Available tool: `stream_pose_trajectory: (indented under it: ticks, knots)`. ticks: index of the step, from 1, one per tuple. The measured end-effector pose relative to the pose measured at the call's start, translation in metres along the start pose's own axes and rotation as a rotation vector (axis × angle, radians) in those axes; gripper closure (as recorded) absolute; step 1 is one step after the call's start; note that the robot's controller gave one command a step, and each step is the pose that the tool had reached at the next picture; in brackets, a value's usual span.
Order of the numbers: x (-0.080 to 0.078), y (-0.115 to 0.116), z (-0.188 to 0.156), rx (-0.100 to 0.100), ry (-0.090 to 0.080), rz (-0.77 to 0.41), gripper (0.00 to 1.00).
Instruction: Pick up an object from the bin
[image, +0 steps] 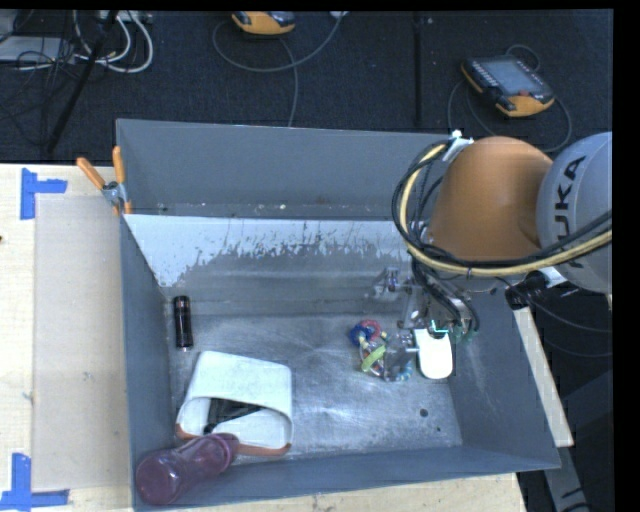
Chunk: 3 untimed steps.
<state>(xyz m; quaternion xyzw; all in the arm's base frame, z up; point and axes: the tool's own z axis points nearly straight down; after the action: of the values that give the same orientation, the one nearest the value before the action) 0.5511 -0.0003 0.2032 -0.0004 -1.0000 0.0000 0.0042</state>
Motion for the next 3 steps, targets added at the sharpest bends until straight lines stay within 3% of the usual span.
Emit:
stream_pose_trajectory:
  ticks: [1, 2, 3]
  knots:
    - [-0.002, 0.0, -0.004, 0.0, -0.007, 0.0, 0.0]
    - [-0.028, -0.051, 0.033, -0.001, -0.012, 0.086, 0.0]
    - [-0.03, -0.073, 0.048, 0.0, -0.006, 0.005, 0.0]
